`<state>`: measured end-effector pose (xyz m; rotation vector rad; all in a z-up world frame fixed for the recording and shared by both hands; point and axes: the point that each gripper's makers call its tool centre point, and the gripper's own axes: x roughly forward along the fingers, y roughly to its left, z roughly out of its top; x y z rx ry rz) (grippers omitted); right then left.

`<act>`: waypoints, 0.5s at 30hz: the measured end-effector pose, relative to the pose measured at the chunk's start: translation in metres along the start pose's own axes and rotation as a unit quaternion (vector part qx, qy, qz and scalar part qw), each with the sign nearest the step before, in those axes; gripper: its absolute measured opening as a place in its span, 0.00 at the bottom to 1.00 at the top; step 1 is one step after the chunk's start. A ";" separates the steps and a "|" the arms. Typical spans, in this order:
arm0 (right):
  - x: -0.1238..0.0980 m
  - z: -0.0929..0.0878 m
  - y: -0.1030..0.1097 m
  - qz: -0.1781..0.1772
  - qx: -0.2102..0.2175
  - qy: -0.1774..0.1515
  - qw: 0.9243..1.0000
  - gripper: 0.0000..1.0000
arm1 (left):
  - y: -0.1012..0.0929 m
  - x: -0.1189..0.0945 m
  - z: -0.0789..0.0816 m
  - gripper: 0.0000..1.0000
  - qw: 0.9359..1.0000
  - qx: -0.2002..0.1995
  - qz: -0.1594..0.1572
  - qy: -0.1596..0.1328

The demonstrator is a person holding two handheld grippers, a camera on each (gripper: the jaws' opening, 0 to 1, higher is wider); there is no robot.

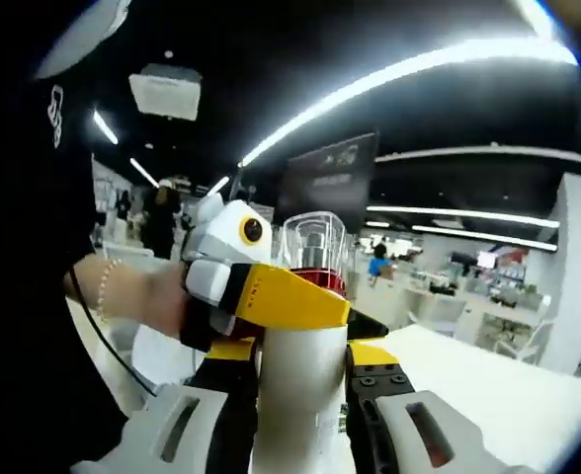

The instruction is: Arrange the skincare products in the storage area until every visible bottle or jar stands upright without overlapping.

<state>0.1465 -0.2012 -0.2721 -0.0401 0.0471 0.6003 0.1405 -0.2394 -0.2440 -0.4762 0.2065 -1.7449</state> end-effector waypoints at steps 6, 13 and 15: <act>0.004 -0.015 0.012 0.110 0.145 0.021 0.983 0.28 | -0.018 0.008 -0.012 0.27 0.997 -0.011 -0.066 0.026; 0.008 -0.012 0.006 0.084 0.121 0.046 0.988 0.24 | -0.014 0.008 -0.007 0.27 0.994 -0.035 -0.099 0.023; 0.008 -0.003 0.003 0.060 0.107 0.046 0.991 0.24 | -0.015 0.008 0.005 0.27 0.993 -0.035 -0.116 -0.003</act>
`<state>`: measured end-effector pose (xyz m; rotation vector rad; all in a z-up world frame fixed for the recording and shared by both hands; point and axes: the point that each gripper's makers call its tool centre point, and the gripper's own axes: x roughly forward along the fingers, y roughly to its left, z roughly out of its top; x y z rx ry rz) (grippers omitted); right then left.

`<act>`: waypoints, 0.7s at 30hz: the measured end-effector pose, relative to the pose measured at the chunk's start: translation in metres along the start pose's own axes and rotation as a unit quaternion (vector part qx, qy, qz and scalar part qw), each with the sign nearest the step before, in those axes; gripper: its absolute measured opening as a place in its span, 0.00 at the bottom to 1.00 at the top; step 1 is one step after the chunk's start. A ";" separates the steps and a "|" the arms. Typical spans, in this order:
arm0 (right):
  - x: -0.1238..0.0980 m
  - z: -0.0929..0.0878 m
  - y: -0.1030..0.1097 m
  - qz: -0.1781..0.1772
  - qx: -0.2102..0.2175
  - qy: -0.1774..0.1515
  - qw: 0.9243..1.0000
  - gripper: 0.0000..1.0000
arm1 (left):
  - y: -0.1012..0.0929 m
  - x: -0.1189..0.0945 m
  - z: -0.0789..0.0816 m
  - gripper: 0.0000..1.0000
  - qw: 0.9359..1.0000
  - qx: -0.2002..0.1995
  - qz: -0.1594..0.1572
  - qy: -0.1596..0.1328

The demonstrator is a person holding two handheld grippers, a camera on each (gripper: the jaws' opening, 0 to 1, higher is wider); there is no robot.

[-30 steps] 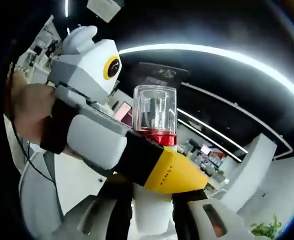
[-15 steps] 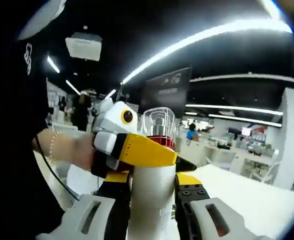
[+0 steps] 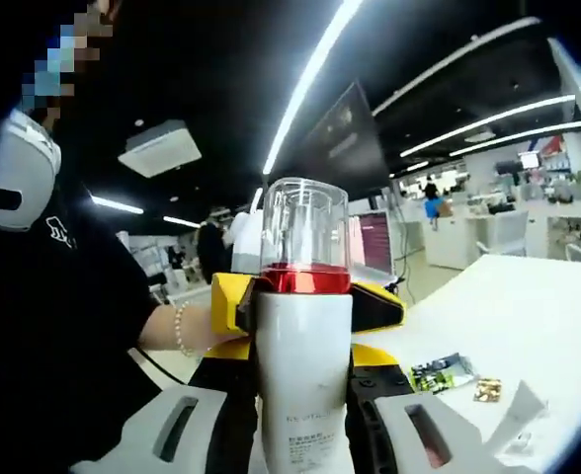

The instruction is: Arrange the skincare products in the storage area until every visible bottle or jar stands upright without overlapping.

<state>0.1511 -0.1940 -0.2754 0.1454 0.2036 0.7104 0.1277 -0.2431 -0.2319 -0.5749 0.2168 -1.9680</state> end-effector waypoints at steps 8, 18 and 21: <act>-0.007 0.026 -0.006 -0.086 -0.101 0.002 0.991 0.24 | -0.005 0.002 0.027 0.27 0.998 0.021 -0.027 -0.053; -0.006 0.028 -0.010 -0.089 -0.099 -0.003 0.991 0.24 | -0.003 0.007 0.031 0.27 0.998 0.030 -0.020 -0.057; -0.007 0.030 -0.017 -0.117 -0.116 -0.003 0.986 0.24 | 0.004 0.006 0.033 0.28 0.997 0.031 0.005 -0.077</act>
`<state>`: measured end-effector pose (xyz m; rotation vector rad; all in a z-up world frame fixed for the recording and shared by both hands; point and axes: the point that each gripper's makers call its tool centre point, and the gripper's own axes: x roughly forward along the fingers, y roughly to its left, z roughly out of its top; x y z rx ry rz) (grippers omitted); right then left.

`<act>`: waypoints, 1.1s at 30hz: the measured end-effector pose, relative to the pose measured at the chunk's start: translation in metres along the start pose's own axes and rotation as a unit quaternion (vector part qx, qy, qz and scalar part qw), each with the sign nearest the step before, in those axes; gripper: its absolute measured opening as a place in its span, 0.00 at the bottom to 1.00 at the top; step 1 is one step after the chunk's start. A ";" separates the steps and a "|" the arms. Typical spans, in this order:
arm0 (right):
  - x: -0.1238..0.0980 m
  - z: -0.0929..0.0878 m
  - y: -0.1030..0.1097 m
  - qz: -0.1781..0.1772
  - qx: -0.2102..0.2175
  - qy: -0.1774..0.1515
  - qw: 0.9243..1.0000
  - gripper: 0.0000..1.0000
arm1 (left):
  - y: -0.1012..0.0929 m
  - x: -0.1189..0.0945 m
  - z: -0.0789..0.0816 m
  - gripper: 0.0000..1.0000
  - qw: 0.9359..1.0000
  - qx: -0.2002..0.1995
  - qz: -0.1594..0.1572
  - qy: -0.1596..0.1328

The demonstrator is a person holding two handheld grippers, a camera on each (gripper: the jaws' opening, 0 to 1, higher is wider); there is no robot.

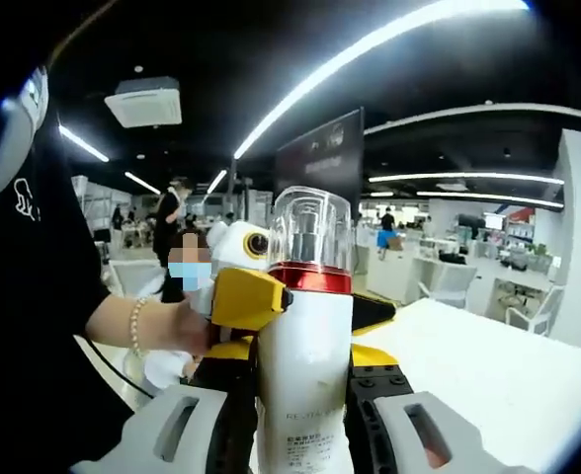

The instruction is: Arrange the skincare products in the storage area until every visible bottle or jar stands upright without overlapping.

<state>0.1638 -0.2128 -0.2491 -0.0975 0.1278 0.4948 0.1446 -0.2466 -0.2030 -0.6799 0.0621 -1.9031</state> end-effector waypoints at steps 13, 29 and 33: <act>0.006 -0.005 -0.037 -0.120 -0.124 0.033 0.985 0.24 | 0.022 -0.010 0.004 0.28 0.992 0.050 0.120 -0.007; 0.007 -0.003 -0.053 -0.164 -0.148 0.033 0.975 0.24 | 0.039 -0.035 0.010 0.40 0.981 0.046 0.189 -0.023; 0.014 -0.008 -0.053 -0.173 -0.166 0.039 0.970 0.24 | 0.040 -0.024 0.009 0.43 0.969 0.060 0.237 -0.036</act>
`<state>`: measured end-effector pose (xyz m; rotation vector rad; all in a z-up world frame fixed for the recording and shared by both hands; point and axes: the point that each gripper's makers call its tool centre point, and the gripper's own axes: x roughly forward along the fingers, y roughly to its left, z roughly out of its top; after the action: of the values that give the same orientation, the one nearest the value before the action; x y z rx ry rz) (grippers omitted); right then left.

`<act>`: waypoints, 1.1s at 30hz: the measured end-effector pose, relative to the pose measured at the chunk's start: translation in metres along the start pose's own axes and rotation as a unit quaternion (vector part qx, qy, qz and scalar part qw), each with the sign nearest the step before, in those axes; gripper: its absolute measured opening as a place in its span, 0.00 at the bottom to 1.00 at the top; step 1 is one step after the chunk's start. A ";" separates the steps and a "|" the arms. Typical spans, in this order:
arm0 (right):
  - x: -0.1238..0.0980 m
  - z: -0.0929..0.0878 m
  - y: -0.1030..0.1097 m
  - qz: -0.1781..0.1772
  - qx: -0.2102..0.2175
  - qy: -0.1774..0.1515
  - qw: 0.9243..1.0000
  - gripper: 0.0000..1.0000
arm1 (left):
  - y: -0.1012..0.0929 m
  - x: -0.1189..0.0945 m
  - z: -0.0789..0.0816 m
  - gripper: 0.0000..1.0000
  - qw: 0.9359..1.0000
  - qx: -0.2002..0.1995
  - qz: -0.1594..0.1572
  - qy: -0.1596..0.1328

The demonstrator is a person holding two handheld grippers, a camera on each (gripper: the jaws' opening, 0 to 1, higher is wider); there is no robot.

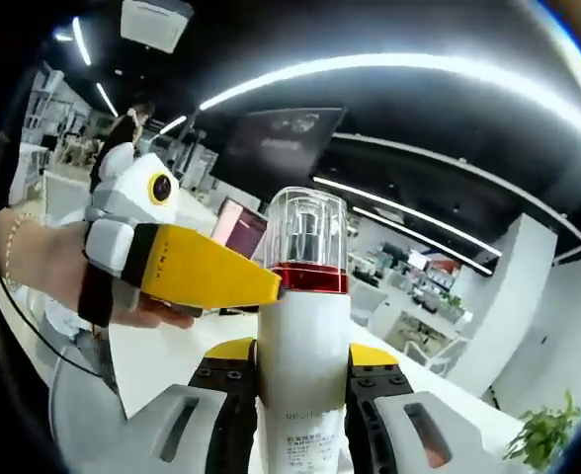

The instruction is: Arrange the skincare products in the storage area until every visible bottle or jar stands upright without overlapping.

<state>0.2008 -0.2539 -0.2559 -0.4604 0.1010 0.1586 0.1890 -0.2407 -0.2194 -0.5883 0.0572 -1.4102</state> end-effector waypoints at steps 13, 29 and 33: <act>-0.003 -0.009 0.019 0.106 0.135 -0.035 0.985 0.24 | 0.003 -0.009 -0.013 0.40 0.999 0.027 0.022 0.030; -0.051 0.012 0.071 0.514 0.430 -0.136 0.730 0.24 | -0.049 -0.026 -0.020 0.51 0.978 0.029 -0.166 0.121; -0.064 0.024 0.083 0.573 0.466 -0.149 0.657 0.24 | -0.056 -0.024 -0.017 0.51 0.971 -0.015 -0.207 0.116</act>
<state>0.1251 -0.1776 -0.2618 0.7612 0.1234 1.3727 0.1273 -0.2270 -0.2180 -0.4735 0.1482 -1.8843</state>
